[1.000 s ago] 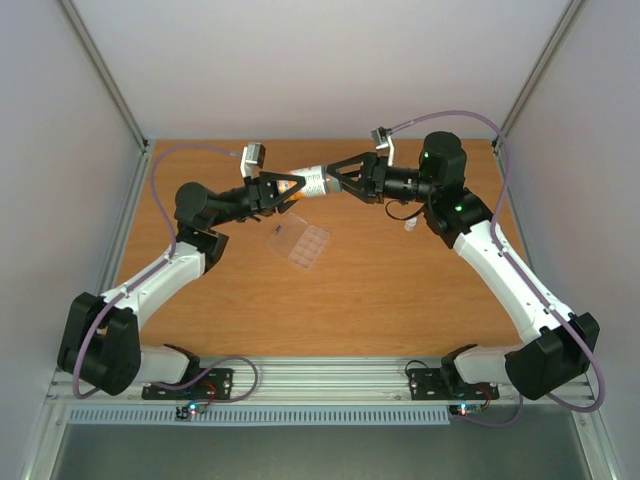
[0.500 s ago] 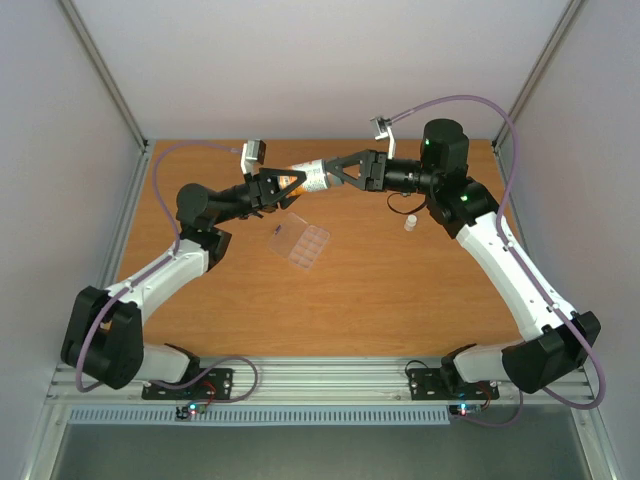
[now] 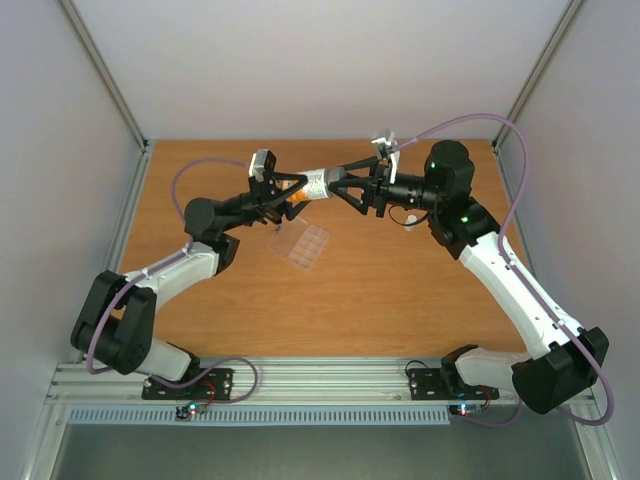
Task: Sort the pills into containers
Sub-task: Unscrew the lid of the pill bottle.
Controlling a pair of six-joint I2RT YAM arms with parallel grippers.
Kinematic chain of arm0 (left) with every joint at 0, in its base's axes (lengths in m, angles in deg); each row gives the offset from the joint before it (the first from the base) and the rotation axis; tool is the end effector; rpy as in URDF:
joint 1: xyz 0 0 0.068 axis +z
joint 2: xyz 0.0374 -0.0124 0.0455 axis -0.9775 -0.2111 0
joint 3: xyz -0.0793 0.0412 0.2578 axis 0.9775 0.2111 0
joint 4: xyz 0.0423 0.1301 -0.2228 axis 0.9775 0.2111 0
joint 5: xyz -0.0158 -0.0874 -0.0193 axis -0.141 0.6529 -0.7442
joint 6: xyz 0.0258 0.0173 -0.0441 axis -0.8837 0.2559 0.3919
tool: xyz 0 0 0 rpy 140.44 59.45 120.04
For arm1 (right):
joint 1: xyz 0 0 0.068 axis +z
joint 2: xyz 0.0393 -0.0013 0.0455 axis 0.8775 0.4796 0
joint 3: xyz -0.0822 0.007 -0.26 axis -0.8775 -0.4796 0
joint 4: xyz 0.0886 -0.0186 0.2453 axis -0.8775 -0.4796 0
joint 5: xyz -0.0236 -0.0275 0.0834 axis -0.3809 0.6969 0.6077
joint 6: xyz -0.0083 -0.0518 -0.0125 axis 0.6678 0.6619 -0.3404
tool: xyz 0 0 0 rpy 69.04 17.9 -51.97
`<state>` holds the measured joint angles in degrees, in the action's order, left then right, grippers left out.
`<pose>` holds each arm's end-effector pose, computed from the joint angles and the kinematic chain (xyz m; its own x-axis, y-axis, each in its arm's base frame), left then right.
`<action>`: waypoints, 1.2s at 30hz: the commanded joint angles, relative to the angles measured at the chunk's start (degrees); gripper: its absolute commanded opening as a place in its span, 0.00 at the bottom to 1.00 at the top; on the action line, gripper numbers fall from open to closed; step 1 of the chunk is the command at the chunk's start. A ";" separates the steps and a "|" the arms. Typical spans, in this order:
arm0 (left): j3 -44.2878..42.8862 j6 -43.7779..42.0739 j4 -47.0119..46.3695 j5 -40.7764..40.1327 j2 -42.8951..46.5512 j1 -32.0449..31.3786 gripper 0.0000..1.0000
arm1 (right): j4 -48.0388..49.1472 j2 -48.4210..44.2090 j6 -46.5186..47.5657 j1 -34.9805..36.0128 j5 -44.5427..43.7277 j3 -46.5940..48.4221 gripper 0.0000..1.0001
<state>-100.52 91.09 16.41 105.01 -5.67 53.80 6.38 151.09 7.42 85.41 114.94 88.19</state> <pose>0.2612 -0.1466 0.3341 -0.9467 -0.2397 -0.2150 0.2867 -0.3237 -0.9017 0.2407 0.1375 0.4158 -0.2897 0.0369 -0.9564 -0.9189 0.2687 0.2888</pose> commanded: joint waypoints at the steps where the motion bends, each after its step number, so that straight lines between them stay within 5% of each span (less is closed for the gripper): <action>1: -0.19 4.99 -8.44 -10.13 1.35 1.25 0.04 | 0.01 -0.84 7.02 0.09 -0.98 -1.09 0.28; 5: -0.15 5.82 -8.67 -10.05 1.78 1.24 0.04 | -0.95 -0.39 8.08 0.09 -1.27 -0.66 0.30; 14: -0.73 2.21 -5.24 -7.56 2.65 1.25 0.04 | -2.17 1.02 7.08 0.09 -0.47 0.96 0.61; 24: -0.35 0.46 -4.42 -6.17 2.86 1.27 0.03 | -0.84 1.82 3.94 0.05 -0.77 1.48 0.77; 36: -2.12 -6.77 1.28 -5.06 3.66 1.34 0.04 | 3.62 -1.70 -24.28 -1.52 -2.69 -1.69 0.93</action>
<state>-100.45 87.77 18.92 99.92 -3.29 55.07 7.45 151.27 -3.88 84.78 113.09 86.66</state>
